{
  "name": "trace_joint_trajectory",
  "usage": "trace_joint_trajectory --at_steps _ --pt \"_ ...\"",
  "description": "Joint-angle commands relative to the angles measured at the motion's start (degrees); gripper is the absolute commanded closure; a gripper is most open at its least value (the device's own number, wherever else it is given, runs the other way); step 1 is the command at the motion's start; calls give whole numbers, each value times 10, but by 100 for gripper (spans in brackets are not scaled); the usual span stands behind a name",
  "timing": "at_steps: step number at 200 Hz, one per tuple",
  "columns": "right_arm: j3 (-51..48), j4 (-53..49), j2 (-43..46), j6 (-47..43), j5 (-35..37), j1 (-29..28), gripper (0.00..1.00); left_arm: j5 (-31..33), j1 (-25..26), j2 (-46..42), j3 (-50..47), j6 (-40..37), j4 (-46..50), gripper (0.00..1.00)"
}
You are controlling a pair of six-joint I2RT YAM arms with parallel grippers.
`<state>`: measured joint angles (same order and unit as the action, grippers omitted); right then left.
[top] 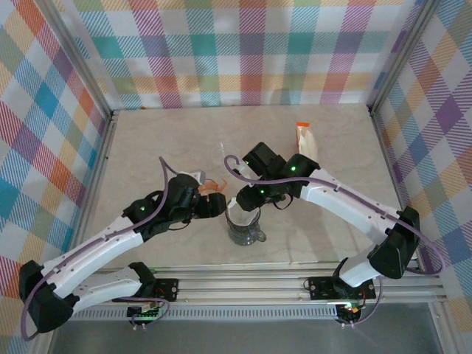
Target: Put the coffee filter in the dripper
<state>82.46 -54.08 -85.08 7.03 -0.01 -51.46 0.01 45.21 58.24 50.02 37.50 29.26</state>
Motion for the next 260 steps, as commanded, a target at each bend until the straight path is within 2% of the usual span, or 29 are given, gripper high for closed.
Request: trace_joint_trajectory --at_steps 1,40,122,173,197,220,260 --pt "-8 -2 16 11 -5 -6 53 -24 -5 33 35 -30 0 32" --pt "-3 -2 0 -3 -9 -14 57 -11 -4 54 37 -16 8 37" --pt "-4 -2 -25 -11 -24 -16 62 27 -6 7 28 2 35 36" --pt "8 -24 -35 -11 -16 -21 75 27 -8 5 23 7 32 36" --pt "12 -34 -38 -1 -6 -22 84 24 -8 6 20 9 27 36" --pt "21 -45 -37 24 14 -24 97 22 -8 5 21 12 27 36" --pt "49 -72 -40 86 61 -34 100 17 -8 0 17 13 24 36"
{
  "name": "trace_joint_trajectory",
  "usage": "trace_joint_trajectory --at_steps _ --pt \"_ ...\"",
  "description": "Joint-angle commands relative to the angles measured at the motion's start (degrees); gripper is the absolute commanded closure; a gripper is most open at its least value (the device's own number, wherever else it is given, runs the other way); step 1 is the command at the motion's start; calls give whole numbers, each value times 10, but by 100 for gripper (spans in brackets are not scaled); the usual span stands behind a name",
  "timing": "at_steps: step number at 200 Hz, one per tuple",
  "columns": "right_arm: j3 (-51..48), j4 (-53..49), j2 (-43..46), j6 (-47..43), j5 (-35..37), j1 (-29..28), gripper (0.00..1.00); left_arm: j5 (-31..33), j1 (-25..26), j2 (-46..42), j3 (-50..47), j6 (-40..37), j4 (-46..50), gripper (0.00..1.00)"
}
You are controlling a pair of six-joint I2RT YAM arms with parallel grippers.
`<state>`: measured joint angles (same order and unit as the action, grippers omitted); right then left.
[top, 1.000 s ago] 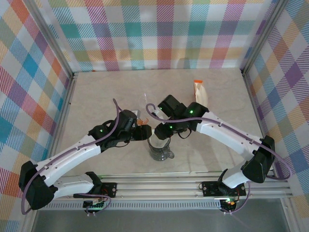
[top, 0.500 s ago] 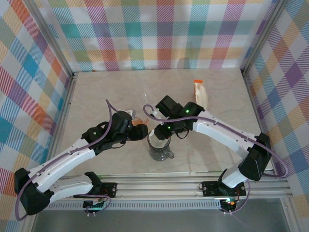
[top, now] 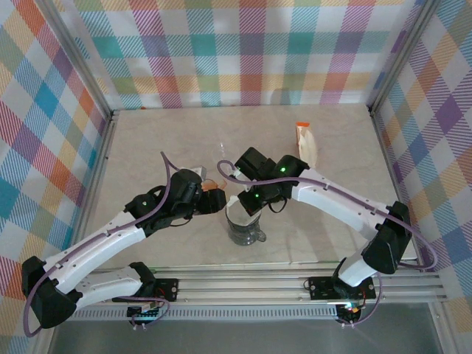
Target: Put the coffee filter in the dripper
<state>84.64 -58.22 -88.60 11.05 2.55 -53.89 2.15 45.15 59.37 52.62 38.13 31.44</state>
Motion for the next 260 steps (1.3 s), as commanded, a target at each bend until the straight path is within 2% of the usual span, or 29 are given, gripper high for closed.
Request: trace_joint_trajectory --at_steps 1,26,45,81,115,146,186,216,226,260 --pt "28 -32 -5 47 37 -10 100 -5 -7 -11 -10 7 3 36" --pt "30 -40 -8 58 55 -16 98 -8 -7 -11 -12 8 -1 35" --pt "27 -40 -9 65 65 -20 93 -12 -7 -10 -15 8 -4 35" --pt "19 -29 0 73 93 -24 50 -19 -7 -9 -15 6 -6 34" --pt "24 -26 17 72 123 -25 32 -29 -7 -9 -18 5 -14 31" --pt "13 -18 0 65 115 -16 26 -57 -8 0 -29 3 -38 24" --pt "-3 2 -4 70 112 -4 26 -76 -7 16 -33 4 -49 23" --pt "-16 3 -3 74 113 -3 27 -86 -6 32 -35 7 -50 16" --pt "-19 2 -1 78 121 -3 27 -83 -5 35 -36 10 -49 18" --pt "-24 -10 3 87 151 -3 29 -69 -6 49 -29 14 -22 38"
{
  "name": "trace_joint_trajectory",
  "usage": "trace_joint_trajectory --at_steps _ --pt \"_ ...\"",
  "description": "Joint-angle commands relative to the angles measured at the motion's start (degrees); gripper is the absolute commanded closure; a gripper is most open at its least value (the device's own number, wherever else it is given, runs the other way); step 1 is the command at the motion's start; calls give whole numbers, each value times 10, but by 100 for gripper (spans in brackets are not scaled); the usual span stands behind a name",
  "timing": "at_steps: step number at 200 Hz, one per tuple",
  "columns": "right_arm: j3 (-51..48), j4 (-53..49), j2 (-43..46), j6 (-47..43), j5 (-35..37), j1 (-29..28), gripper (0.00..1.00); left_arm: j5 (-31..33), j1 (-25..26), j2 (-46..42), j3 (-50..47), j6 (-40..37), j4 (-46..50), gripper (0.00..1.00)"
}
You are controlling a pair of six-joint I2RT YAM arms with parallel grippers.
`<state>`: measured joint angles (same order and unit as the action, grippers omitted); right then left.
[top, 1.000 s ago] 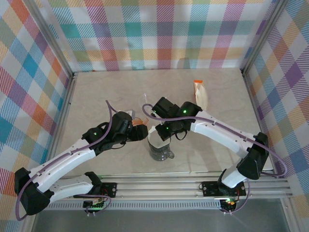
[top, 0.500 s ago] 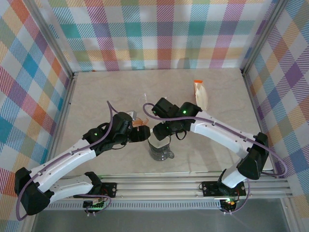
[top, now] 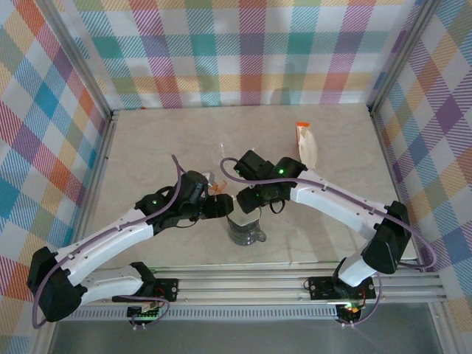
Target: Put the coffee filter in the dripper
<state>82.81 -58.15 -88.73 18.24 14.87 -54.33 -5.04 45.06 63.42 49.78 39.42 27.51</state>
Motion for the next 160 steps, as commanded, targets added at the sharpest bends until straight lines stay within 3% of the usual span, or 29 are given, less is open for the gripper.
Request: trace_joint_trajectory --at_steps 1,31,61,116,160 --pt "-6 -11 4 15 29 2 29 4 -5 9 1 1 18 38" --pt "-11 -12 11 24 57 2 29 1 -5 14 3 0 26 44" --pt "-10 -1 21 26 69 2 27 -2 -4 12 7 0 24 43" --pt "-30 99 54 -20 -46 1 23 -15 -3 16 12 3 8 36" --pt "-26 68 18 -3 -23 4 24 -14 -1 18 10 6 6 36"
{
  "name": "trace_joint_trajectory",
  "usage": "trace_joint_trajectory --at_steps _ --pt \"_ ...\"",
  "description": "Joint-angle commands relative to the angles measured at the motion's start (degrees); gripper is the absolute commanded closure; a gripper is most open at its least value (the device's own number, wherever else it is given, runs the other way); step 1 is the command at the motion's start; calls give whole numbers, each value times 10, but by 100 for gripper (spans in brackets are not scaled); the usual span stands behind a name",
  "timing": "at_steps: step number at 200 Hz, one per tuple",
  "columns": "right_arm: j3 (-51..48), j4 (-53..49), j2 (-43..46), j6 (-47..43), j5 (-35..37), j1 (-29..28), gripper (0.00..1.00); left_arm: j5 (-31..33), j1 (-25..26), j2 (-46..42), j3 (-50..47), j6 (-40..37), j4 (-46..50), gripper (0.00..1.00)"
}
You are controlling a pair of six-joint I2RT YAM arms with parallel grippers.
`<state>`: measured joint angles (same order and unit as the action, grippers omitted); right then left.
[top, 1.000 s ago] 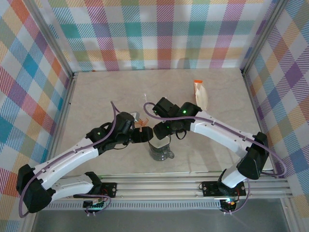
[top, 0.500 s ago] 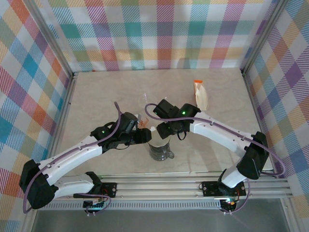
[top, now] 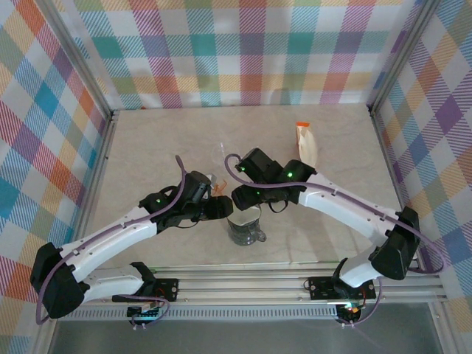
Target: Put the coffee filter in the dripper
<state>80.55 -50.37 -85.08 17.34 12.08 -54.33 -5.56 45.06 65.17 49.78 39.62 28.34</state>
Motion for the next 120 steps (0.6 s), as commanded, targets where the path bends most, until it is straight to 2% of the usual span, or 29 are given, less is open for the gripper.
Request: trace_joint_trajectory --at_steps 1,82,120 --pt "-4 -10 -18 7 7 5 24 -9 -1 1 10 4 -3 36" --pt "-30 -43 -26 43 67 26 30 -6 -1 -3 5 6 3 44" --pt "-34 -39 -16 46 75 26 29 -4 0 -7 6 6 7 44"
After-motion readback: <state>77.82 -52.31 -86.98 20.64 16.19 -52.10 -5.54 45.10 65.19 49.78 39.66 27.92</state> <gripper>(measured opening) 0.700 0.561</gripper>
